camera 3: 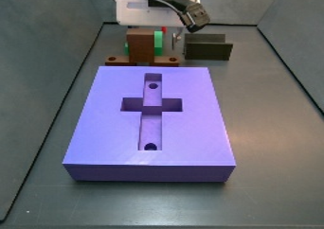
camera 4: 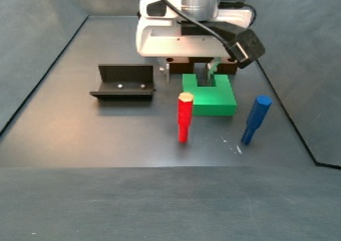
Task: Pick up the green object. Move up. Place the green object on the fixture. Regrasp the green object. Move to above the board. Insert the green object.
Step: Pick up the green object.
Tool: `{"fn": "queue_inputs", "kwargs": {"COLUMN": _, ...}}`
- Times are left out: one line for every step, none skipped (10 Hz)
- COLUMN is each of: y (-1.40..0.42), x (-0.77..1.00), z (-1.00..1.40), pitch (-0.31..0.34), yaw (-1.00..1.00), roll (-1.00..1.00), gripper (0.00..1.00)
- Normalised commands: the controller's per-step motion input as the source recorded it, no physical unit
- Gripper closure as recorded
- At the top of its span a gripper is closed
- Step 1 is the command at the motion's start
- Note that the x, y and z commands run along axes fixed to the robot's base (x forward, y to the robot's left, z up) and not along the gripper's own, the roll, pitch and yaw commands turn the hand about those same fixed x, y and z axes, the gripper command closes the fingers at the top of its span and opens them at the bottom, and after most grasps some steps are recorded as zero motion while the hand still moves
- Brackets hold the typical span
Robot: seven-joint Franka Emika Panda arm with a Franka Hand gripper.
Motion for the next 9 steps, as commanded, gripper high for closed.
{"fn": "queue_inputs", "kwargs": {"y": -0.01, "x": 0.00, "z": -0.28, "pitch": -0.089, "yaw": -0.01, "roll": -0.07, "gripper": 0.00}}
{"fn": "queue_inputs", "kwargs": {"y": 0.00, "x": 0.00, "z": -0.19, "pitch": -0.049, "yaw": 0.00, "roll": -0.04, "gripper": 0.00}}
{"fn": "queue_inputs", "kwargs": {"y": 0.00, "x": 0.00, "z": -0.13, "pitch": -0.021, "yaw": 0.00, "roll": -0.02, "gripper": 0.00}}
{"fn": "queue_inputs", "kwargs": {"y": 0.00, "x": 0.00, "z": -0.05, "pitch": 0.000, "yaw": 0.00, "roll": 0.00, "gripper": 0.00}}
{"fn": "queue_inputs", "kwargs": {"y": 0.00, "x": 0.00, "z": 0.00, "pitch": 0.000, "yaw": 0.00, "roll": 0.00, "gripper": 0.00}}
{"fn": "queue_inputs", "kwargs": {"y": 0.00, "x": 0.00, "z": 0.00, "pitch": 0.000, "yaw": 0.00, "roll": 0.00, "gripper": 1.00}}
{"fn": "queue_inputs", "kwargs": {"y": 0.00, "x": 0.00, "z": 0.00, "pitch": 0.000, "yaw": 0.00, "roll": 0.00, "gripper": 1.00}}
{"fn": "queue_inputs", "kwargs": {"y": 0.00, "x": 0.00, "z": 0.00, "pitch": 0.000, "yaw": 0.00, "roll": 0.00, "gripper": 1.00}}
{"fn": "queue_inputs", "kwargs": {"y": 0.00, "x": 0.00, "z": 0.00, "pitch": 0.000, "yaw": 0.00, "roll": 0.00, "gripper": 1.00}}
